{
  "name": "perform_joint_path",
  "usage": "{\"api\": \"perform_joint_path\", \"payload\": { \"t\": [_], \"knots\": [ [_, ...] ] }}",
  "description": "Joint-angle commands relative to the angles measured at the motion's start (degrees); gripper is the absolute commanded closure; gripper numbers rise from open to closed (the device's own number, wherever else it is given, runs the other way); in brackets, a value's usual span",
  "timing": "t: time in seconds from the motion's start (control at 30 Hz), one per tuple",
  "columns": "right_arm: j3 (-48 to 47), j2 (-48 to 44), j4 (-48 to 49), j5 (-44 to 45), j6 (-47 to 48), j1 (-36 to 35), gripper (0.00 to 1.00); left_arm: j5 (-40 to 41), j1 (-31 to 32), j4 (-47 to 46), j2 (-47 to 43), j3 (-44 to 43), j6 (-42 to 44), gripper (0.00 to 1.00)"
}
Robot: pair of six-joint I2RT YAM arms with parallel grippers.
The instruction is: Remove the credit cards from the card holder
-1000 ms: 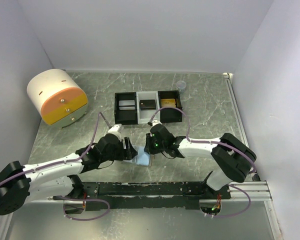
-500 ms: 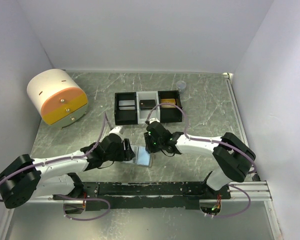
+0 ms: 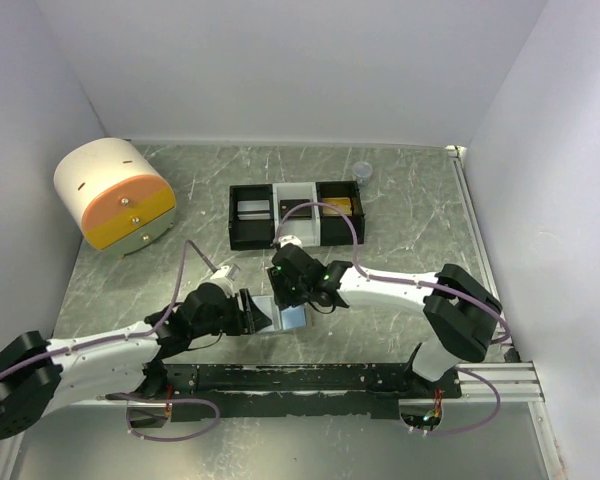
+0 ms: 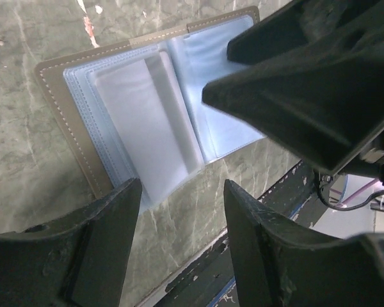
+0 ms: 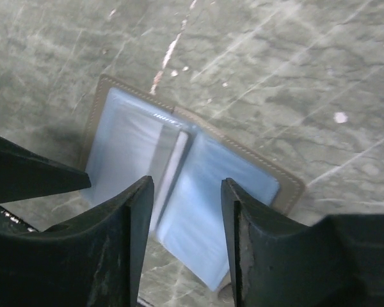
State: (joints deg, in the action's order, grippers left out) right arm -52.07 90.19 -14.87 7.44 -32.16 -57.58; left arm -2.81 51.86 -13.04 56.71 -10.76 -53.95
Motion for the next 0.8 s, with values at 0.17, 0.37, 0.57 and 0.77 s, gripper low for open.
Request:
{"api": "perform_joint_path", "payload": {
  "t": [0.17,0.37,0.57,0.77],
  "knots": [
    [-4.6,4.9,-0.4,0.8,-2.2,-4.3,0.51,13.5,0.5,25.5,-17.5,-4.4,-3.7,0.33],
    [-9.6,8.6,-4.0,7.3,-3.9,-7.3,0.44,21.5,0.5,41.3,-25.4,-5.9,-10.9,0.3],
    [-12.8,12.2,-6.3,9.3,-5.4,-8.4,0.41,24.9,0.5,47.4,-27.9,-7.0,-14.2,0.27],
    [-15.1,16.1,-9.2,11.9,-6.6,-9.4,0.4,26.5,0.5,50.1,-28.4,-8.6,-14.4,0.21]
  ]
}}
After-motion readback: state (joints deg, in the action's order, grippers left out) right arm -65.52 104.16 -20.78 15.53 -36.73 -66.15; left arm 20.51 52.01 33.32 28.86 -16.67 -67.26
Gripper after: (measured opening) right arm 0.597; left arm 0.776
